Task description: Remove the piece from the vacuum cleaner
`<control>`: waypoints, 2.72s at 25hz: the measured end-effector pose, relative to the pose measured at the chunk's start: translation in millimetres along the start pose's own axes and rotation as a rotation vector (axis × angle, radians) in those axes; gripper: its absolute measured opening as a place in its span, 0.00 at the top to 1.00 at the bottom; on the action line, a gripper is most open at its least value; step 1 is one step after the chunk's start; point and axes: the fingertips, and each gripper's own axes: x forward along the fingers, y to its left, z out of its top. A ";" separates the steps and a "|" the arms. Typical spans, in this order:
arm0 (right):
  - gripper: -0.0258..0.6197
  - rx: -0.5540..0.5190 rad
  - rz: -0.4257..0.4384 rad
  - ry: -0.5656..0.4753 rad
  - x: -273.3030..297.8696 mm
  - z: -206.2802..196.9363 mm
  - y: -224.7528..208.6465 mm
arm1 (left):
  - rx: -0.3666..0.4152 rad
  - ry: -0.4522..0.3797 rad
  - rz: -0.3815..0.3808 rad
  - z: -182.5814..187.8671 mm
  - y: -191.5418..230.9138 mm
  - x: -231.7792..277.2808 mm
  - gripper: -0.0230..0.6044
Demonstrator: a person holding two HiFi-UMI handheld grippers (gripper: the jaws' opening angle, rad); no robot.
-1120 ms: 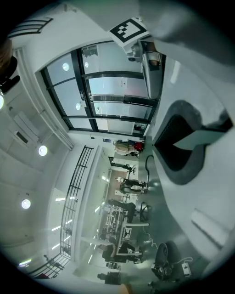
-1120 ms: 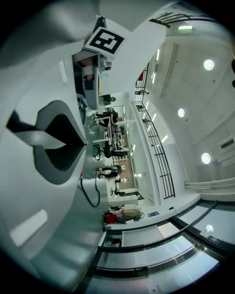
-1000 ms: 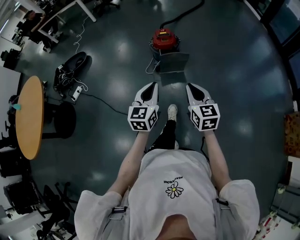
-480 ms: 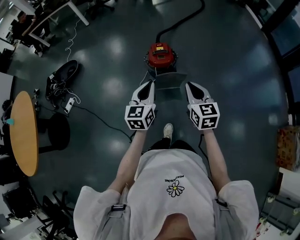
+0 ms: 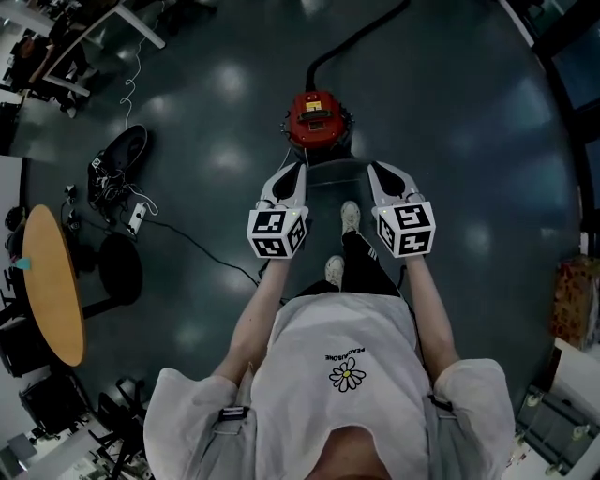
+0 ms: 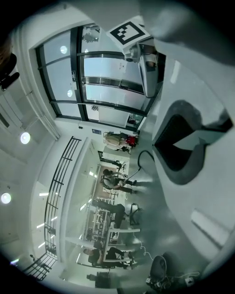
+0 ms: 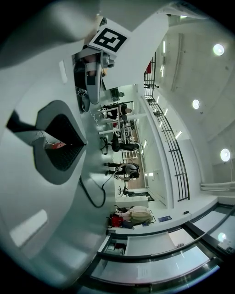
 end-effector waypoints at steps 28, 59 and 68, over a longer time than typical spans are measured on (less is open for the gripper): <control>0.62 -0.678 0.554 0.921 242.1 -349.3 -118.5 | 0.478 0.833 -0.205 -301.4 139.6 322.0 0.96; 0.91 -0.692 0.670 1.102 188.0 -470.1 -70.1 | 0.388 0.937 -0.223 -330.6 147.4 337.4 0.96; 0.91 -0.675 0.623 1.019 186.7 -377.4 -57.8 | -0.018 0.701 -0.063 -262.8 150.6 290.2 0.96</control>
